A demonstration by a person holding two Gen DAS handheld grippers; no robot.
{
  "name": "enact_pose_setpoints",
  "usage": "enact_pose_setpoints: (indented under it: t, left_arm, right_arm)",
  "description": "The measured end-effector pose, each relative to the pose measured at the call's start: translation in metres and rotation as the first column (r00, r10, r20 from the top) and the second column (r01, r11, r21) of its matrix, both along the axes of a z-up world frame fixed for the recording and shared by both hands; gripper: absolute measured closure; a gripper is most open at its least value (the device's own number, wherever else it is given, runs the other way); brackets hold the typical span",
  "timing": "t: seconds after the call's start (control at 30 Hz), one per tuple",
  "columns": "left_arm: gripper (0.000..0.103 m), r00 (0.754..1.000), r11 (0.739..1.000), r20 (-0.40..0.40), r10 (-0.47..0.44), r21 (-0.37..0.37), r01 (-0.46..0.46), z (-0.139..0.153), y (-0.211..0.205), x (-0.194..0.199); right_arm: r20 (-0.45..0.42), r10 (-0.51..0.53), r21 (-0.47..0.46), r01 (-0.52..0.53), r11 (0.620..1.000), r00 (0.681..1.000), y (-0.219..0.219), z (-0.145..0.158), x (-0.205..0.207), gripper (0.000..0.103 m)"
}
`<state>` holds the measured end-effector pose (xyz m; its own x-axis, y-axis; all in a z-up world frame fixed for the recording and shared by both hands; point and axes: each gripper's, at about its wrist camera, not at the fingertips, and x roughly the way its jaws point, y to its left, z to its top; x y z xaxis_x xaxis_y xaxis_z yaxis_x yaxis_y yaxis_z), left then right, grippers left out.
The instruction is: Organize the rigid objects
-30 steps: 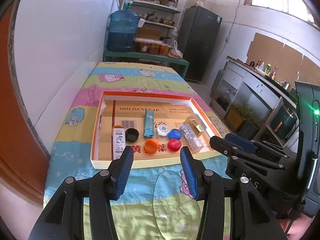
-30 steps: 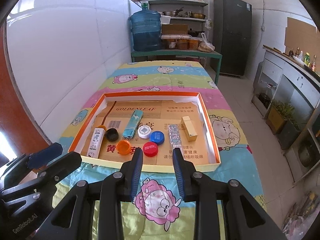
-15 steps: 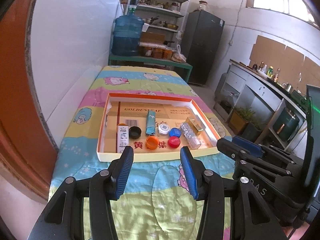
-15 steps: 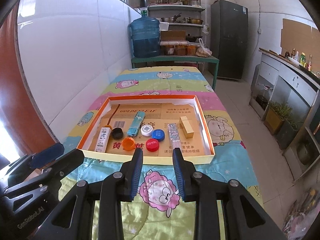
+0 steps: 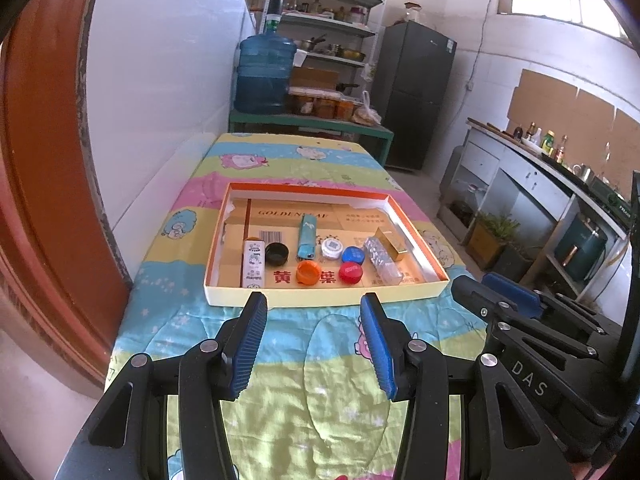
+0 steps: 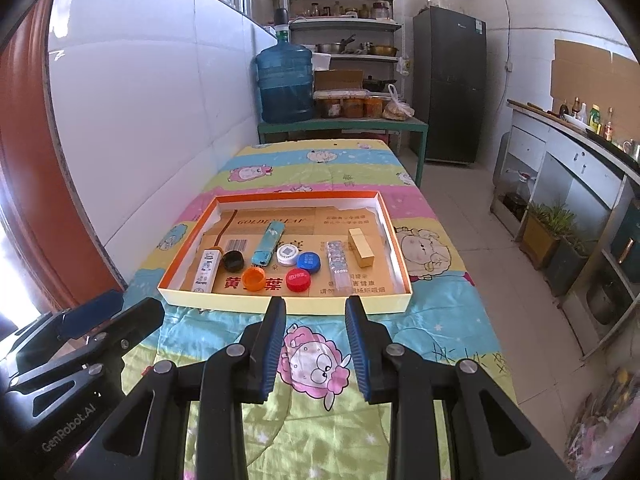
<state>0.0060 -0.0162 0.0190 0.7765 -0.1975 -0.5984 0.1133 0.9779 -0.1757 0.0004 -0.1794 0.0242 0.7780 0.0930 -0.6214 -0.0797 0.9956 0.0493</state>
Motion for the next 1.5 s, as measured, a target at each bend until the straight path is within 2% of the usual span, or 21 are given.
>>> enact_pose_setpoints:
  t: [0.33,0.43,0.67,0.8,0.93,1.13,1.3,1.5]
  left_arm:
    - [0.053,0.999,1.000,0.034,0.015,-0.005,-0.014,0.008,0.003,-0.012]
    - [0.053,0.998,0.999,0.053,0.026,0.022,-0.027,0.012,0.000,-0.017]
    - [0.053,0.991,0.991,0.082,0.101,0.081,-0.108,0.015,-0.002,-0.026]
    - [0.053,0.987,0.988,0.099,0.130,0.074,-0.138,0.017,0.002,-0.033]
    - [0.053,0.988,0.991,0.098,0.121,0.046,-0.126,0.017,0.005,-0.038]
    - [0.053,0.990,0.990,0.084,0.116,0.069,-0.122,0.015,0.002,-0.041]
    - [0.053,0.991,0.992,0.075,0.112,0.051,-0.116,0.013,0.006,-0.039]
    - [0.053,0.992,0.992,0.084,0.096,0.080,-0.102,0.011,-0.001,-0.038]
  right_arm:
    - [0.026,-0.016,-0.013,0.016,1.000,1.000,0.004,0.005,-0.011,0.072]
    - [0.032,-0.023,-0.016,0.023,1.000,0.999,0.004,0.006,-0.015,0.072]
    - [0.048,-0.035,-0.008,0.036,0.999,0.998,0.002,0.009,-0.023,0.072]
    - [0.043,-0.039,-0.018,0.040,0.999,0.998,0.001,0.010,-0.027,0.072]
    - [0.046,-0.042,-0.037,0.043,0.998,0.998,0.004,0.010,-0.033,0.072]
    - [0.064,-0.047,-0.046,0.050,0.998,0.997,0.008,0.014,-0.039,0.072]
    - [0.068,-0.052,-0.032,0.054,0.998,0.996,0.006,0.015,-0.041,0.072]
    - [0.074,-0.055,-0.034,0.057,0.998,0.996,0.006,0.015,-0.040,0.073]
